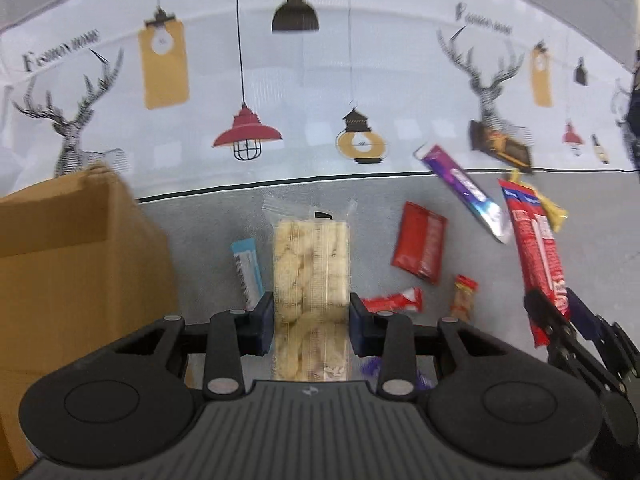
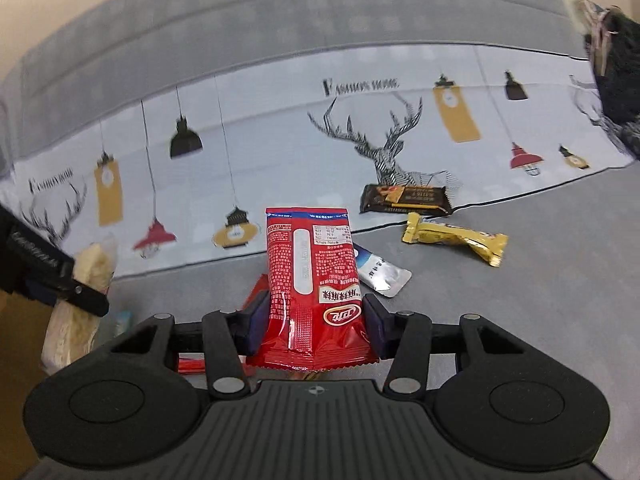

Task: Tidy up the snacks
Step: 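Grasp the cracker bar pack with left tool while right tool grasps red wafer pack, then carry both packs over the box and open both tools to drop them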

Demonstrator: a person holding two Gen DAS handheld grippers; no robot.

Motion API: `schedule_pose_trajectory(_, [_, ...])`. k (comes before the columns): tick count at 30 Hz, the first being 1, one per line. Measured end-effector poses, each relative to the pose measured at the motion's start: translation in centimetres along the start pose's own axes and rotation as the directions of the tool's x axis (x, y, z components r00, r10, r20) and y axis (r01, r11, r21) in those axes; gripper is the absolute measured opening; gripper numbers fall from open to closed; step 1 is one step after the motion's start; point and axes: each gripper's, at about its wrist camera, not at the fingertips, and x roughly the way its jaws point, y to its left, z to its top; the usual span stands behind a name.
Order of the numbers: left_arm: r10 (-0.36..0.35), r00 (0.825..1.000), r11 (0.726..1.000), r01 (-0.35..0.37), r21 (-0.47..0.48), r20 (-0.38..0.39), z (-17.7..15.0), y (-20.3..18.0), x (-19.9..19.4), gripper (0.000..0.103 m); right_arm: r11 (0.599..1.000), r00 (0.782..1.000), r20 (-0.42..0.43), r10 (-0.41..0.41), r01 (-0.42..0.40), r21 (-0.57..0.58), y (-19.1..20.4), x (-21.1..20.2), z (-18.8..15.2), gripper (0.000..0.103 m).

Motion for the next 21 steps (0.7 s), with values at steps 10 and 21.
schedule_pose_trajectory(10, [0.025, 0.997, 1.000, -0.024, -0.011, 0.077, -7.5, 2.8, -10.3, 0.041, 0.987, 0.990, 0.042, 0.135, -0.138, 0.079, 4.7, -9.1, -0.5, 0.051])
schedule_pose_trajectory(21, [0.107, 0.989, 0.990, -0.097, -0.107, 0.101, -14.5, 10.7, -17.0, 0.041, 0.958, 0.957, 0.058, 0.285, -0.285, -0.016, 13.7, -18.5, -2.1, 0.051])
